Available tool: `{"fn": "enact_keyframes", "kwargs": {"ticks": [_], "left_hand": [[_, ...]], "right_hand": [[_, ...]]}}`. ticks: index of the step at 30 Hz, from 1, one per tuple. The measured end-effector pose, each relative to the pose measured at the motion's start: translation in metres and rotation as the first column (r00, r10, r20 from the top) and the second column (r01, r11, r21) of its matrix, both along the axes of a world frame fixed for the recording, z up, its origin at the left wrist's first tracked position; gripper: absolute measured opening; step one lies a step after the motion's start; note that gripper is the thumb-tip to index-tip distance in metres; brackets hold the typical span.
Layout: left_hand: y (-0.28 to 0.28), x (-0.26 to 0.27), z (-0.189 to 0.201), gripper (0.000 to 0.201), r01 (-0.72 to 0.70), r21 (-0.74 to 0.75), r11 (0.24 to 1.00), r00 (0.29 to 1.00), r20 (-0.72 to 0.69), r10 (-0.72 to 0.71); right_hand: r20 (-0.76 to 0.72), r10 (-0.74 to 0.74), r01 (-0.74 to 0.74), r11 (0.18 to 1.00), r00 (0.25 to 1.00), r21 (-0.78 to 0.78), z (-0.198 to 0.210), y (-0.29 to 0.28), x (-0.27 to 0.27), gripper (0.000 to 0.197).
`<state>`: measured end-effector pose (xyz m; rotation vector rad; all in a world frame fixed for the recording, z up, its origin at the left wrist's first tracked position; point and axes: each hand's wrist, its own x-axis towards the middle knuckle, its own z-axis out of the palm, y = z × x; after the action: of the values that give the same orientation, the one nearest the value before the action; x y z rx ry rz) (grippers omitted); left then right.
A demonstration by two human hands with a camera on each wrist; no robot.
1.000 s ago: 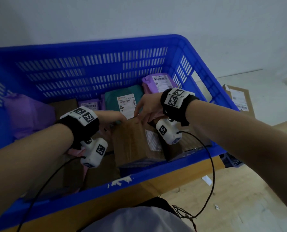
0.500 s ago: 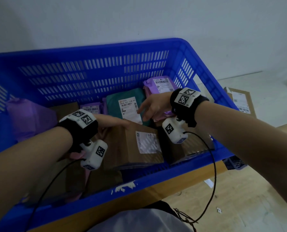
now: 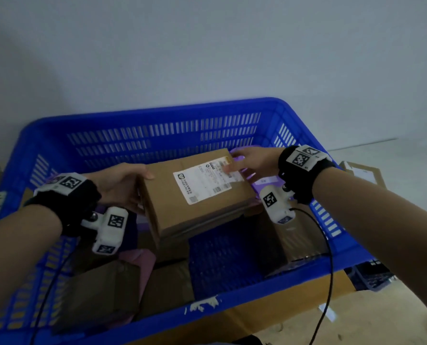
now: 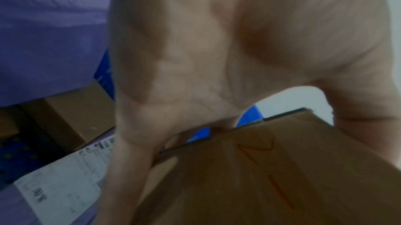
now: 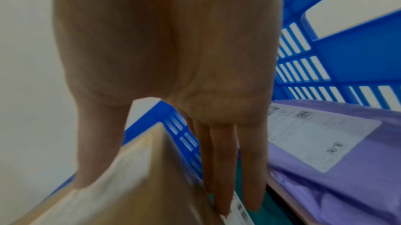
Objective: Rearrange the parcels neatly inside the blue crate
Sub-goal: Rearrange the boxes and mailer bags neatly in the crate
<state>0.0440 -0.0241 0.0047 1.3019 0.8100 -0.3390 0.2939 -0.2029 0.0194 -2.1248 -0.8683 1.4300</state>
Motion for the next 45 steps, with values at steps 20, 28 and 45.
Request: {"fn": "enact_keyframes", "kwargs": {"ticks": [20,28,45], "left_hand": [[-0.013,0.031,0.008,0.045,-0.304,-0.045,0.952,0.896,0.326,0.302],[-0.032,0.023,-0.004,0.041,-0.157,0.089,0.984,0.981,0.132,0.145],[-0.054,0.020,-0.071,0.023,0.157,0.006,0.988,0.964,-0.218,-0.152]], "right_hand": [[-0.182,-0.127,0.161,0.969,0.975,0.186,0.034,-0.038,0.026,0.057],[-0.078,-0.149,0.157,0.981,0.986,0.115,0.033,-0.053,0.019,0.050],[-0.066,0.070,-0.086,0.957,0.995,-0.275,-0.019,-0.038,0.004,0.016]]}}
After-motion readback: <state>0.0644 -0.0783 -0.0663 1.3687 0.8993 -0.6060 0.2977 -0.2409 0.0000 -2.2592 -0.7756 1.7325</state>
